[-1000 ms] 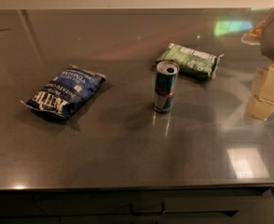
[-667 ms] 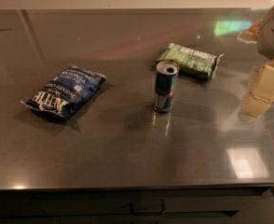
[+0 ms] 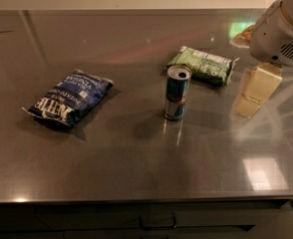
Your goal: Move redbull can near blue chip bag
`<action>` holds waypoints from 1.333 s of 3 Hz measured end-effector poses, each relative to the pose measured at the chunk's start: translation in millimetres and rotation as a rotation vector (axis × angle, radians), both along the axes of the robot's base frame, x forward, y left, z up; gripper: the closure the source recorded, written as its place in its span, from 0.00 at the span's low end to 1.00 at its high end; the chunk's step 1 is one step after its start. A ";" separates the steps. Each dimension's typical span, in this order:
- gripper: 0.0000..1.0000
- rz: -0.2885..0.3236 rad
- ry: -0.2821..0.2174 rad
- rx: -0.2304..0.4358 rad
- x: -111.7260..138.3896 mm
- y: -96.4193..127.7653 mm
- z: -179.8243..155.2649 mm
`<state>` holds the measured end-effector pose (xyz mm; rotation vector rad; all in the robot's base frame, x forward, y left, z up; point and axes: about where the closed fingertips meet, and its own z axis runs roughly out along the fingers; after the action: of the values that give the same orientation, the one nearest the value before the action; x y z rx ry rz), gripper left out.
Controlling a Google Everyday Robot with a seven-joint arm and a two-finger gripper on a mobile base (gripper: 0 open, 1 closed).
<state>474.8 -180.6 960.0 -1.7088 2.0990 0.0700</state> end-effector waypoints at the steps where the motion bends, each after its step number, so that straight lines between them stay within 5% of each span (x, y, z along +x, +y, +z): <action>1: 0.00 0.039 0.026 0.042 14.9 18.5 -14.7; 4: 0.00 0.129 0.118 0.137 40.5 73.6 -41.6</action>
Offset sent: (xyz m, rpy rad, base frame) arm 0.0471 0.0607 -0.0544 0.1197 0.1224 0.1164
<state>515.3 -106.9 918.4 -1.7943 2.0121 0.3529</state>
